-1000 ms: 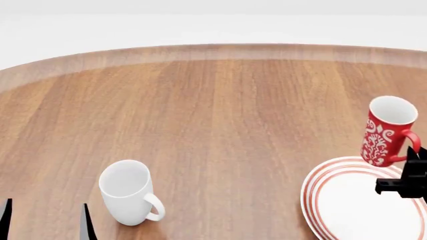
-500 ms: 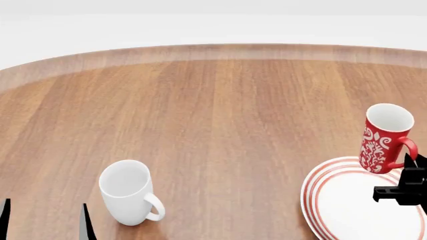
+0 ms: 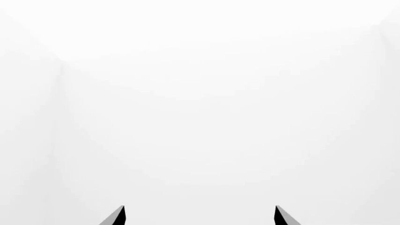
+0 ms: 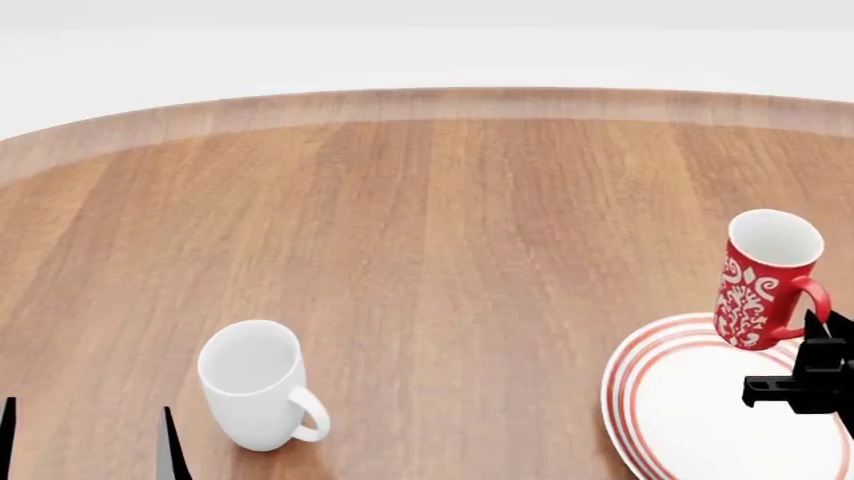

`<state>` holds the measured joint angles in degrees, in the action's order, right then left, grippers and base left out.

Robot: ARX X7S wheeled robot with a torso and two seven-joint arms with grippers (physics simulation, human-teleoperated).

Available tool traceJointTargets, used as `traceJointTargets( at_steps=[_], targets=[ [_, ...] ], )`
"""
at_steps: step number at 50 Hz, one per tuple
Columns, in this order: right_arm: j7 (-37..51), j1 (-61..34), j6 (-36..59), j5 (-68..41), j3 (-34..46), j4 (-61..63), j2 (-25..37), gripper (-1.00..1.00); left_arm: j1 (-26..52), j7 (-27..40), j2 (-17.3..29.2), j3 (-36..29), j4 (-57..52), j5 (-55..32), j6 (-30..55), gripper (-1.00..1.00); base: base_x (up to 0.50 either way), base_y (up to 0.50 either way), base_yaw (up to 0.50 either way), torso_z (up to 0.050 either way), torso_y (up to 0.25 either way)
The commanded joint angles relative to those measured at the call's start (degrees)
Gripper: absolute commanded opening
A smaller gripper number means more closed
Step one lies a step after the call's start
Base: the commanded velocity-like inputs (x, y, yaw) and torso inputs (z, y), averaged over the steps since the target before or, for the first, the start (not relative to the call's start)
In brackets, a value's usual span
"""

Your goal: Pick up the red mug and put it on the plate

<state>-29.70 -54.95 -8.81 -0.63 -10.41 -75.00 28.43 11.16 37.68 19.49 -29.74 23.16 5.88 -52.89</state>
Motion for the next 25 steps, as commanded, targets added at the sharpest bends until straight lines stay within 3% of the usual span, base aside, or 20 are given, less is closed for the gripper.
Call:
traceJointTargets(
  at_steps=[1, 25],
  targets=[
    [0.0, -0.11, -0.27, 0.2, -1.49, 0.03, 0.05, -1.0, 0.15, 0.82, 0.01, 0.18, 0.26, 1.28, -0.52, 1.0, 0.0, 0.0, 0.0, 0.003, -0.086],
    [-0.19, 0.08, -0.45, 0.34, -2.21, 0.03, 0.12, -1.0, 0.65, 1.58, 0.1, -0.38, 1.23, 1.29, -2.37, 1.0, 0.0, 0.0, 0.0, 0.006, -0.118]
  ],
)
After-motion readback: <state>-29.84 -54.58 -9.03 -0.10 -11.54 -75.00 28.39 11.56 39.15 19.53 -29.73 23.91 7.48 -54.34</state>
